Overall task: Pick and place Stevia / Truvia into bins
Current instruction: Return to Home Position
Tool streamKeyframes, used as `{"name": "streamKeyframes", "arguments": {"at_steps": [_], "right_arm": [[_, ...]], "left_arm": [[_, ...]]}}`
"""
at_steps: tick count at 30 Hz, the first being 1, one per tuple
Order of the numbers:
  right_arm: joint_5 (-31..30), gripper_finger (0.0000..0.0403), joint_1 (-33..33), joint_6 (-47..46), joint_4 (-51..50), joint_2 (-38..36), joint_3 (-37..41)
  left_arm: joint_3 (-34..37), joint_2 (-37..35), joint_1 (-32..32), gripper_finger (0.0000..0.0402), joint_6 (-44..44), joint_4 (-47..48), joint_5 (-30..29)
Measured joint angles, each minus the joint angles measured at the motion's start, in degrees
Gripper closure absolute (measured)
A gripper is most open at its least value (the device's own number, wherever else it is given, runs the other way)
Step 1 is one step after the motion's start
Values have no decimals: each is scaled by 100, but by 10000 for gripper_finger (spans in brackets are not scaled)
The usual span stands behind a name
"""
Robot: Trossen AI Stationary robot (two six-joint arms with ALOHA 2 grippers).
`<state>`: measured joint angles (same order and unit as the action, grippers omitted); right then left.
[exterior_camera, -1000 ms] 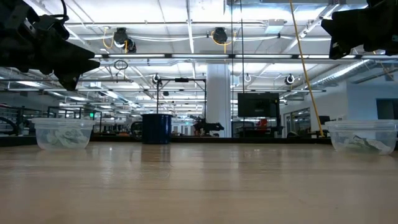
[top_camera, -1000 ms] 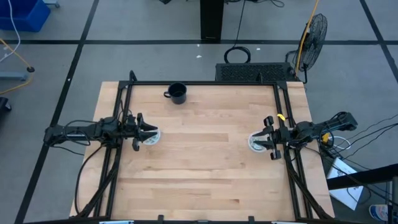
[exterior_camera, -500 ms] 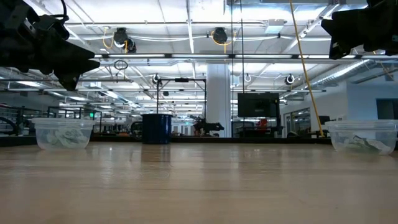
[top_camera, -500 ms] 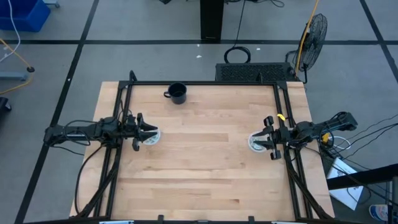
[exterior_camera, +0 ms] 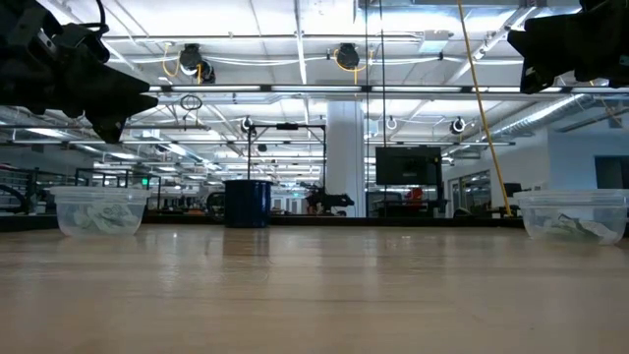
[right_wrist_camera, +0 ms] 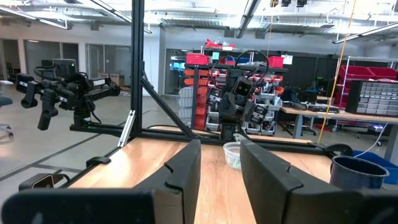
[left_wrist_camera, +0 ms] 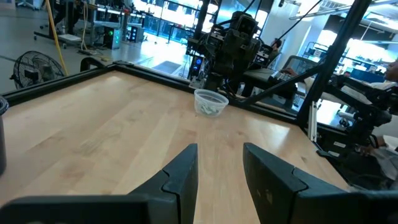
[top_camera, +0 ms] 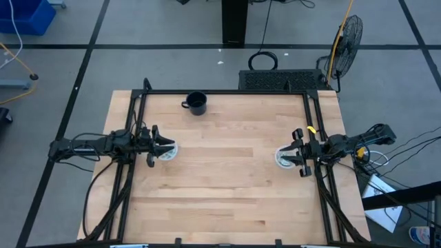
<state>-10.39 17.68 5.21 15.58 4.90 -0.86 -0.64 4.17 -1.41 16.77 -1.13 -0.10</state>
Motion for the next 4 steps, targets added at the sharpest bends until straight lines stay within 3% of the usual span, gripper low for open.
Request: {"name": "streamKeyframes", "arguments": {"at_steps": [4], "right_arm": [[-1,296,-1,1,1,1,0]], "left_arm": [[0,1,0,270,1,1,0]]}}
